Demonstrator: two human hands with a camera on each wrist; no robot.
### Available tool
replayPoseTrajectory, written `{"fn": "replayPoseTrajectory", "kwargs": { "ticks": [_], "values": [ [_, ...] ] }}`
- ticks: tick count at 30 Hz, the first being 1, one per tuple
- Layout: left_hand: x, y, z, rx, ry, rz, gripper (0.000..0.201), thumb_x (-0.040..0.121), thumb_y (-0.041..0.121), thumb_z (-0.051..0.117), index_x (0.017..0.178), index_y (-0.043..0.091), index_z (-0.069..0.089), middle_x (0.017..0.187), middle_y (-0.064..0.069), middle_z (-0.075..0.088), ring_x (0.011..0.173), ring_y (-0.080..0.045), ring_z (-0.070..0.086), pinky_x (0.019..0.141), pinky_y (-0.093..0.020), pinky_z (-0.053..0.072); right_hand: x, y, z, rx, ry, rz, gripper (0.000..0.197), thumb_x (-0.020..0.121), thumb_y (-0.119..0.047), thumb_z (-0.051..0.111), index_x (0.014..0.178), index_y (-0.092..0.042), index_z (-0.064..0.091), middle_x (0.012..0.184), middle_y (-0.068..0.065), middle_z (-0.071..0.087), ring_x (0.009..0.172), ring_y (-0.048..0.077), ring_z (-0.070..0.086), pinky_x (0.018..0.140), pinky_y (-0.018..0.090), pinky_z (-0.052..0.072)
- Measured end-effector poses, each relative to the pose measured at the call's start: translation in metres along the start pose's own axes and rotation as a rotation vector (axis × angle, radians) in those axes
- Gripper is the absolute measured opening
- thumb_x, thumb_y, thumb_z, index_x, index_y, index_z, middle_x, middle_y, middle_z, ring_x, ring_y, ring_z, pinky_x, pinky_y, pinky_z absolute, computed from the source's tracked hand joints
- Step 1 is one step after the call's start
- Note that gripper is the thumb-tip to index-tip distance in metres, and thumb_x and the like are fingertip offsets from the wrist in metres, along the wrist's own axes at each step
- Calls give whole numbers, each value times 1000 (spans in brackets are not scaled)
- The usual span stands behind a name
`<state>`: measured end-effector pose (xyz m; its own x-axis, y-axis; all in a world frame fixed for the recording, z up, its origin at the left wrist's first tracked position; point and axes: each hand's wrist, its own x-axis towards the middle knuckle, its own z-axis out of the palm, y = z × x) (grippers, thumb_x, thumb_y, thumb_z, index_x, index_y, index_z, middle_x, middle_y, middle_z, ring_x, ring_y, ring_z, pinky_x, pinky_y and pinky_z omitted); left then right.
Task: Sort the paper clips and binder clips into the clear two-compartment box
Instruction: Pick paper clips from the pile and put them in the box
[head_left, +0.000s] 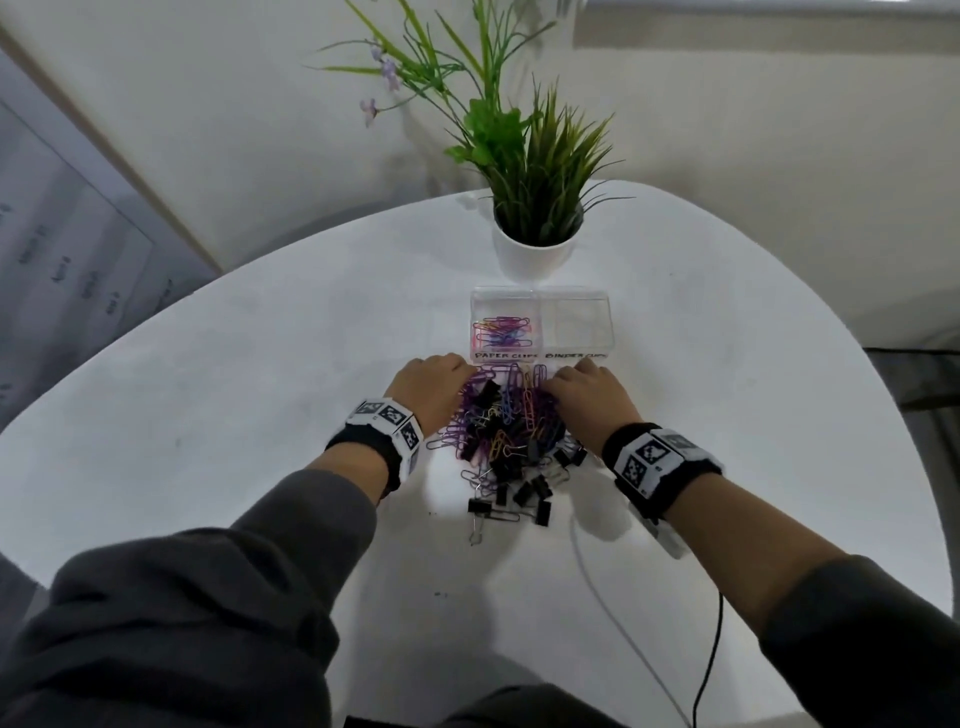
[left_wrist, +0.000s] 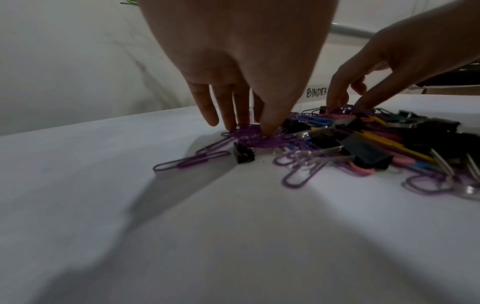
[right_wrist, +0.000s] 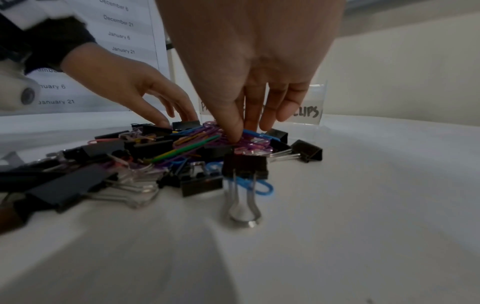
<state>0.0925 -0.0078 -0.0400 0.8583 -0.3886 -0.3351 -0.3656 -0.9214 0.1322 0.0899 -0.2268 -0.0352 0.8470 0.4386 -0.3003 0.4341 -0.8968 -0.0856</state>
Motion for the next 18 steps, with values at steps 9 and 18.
{"fn": "replayPoseTrajectory", "kwargs": {
  "ticks": [9, 18],
  "values": [
    [1, -1, 5, -149, 20, -109, 31, 96, 15, 46, 125, 11, 56, 121, -10, 57, 111, -28, 53, 91, -36, 45, -5, 3, -6, 127, -11, 51, 26, 95, -14, 43, 113, -10, 61, 112, 9, 63, 108, 28, 52, 88, 36, 43],
    [0, -3, 11, -252, 80, -156, 33, 94, 1, 39, 121, 8, 57, 119, -12, 59, 108, -30, 57, 88, -39, 49, -12, 3, -8, 326, 34, 135, 28, 97, -18, 42, 114, -12, 63, 108, 10, 70, 100, 29, 62, 83, 37, 50]
  ]
}}
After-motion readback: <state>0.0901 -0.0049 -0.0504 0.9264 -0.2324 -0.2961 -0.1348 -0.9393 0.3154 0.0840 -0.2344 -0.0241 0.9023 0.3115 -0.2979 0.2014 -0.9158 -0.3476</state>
